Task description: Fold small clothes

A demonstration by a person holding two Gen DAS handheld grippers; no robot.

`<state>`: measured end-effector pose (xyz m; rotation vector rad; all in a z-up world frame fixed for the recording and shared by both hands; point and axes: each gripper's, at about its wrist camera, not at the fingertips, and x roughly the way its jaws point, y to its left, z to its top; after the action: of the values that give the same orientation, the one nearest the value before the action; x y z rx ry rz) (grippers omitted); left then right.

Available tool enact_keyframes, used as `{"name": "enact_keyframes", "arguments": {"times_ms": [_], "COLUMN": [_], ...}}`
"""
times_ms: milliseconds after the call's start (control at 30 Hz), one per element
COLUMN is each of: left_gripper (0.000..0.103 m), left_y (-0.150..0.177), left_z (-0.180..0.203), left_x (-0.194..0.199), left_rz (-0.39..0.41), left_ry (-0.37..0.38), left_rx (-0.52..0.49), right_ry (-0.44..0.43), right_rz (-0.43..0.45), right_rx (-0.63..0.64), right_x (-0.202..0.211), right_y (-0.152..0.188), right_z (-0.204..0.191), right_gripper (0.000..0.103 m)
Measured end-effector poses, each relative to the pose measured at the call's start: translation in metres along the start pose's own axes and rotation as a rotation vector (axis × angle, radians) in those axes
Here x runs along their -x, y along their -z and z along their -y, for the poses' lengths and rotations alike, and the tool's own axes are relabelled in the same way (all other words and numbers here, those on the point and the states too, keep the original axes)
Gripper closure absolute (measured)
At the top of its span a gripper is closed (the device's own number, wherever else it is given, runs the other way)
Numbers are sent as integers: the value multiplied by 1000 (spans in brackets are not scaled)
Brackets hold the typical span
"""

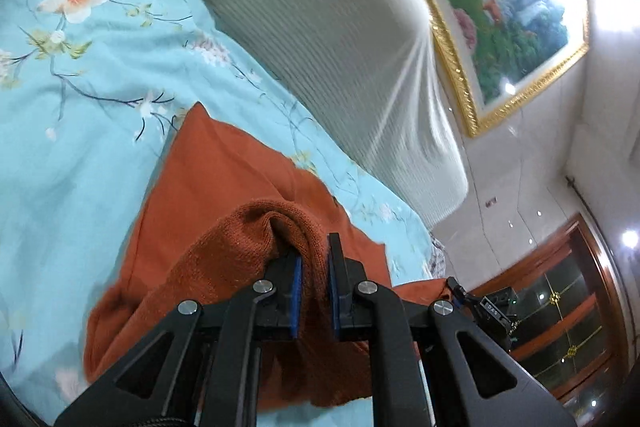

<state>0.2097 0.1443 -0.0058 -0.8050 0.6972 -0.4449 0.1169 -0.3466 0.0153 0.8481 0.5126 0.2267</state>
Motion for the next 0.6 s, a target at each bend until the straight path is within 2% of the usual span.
{"name": "enact_keyframes", "arguments": {"times_ms": [167, 267, 400, 533, 600], "left_gripper": [94, 94, 93, 92, 82], "left_y": [-22, -34, -41, -42, -43], "left_z": [-34, -54, -72, -79, -77], "left_x": [-43, -65, -89, -98, -94], "left_rz": [-10, -22, -57, -85, -93], "left_ry": [-56, -83, -128, -153, -166], "left_rx": [37, 69, 63, 46, 35], "right_ry": [128, 192, 255, 279, 258], "right_rz": [-14, -19, -21, -28, -26], "right_rx": [-13, -42, -70, -108, -137], "right_x": [-40, -54, -65, -69, -68], "right_y": [-20, -25, -27, -24, -25], "right_z": [26, 45, 67, 86, 90], "right_gripper": [92, 92, 92, 92, 92]}}
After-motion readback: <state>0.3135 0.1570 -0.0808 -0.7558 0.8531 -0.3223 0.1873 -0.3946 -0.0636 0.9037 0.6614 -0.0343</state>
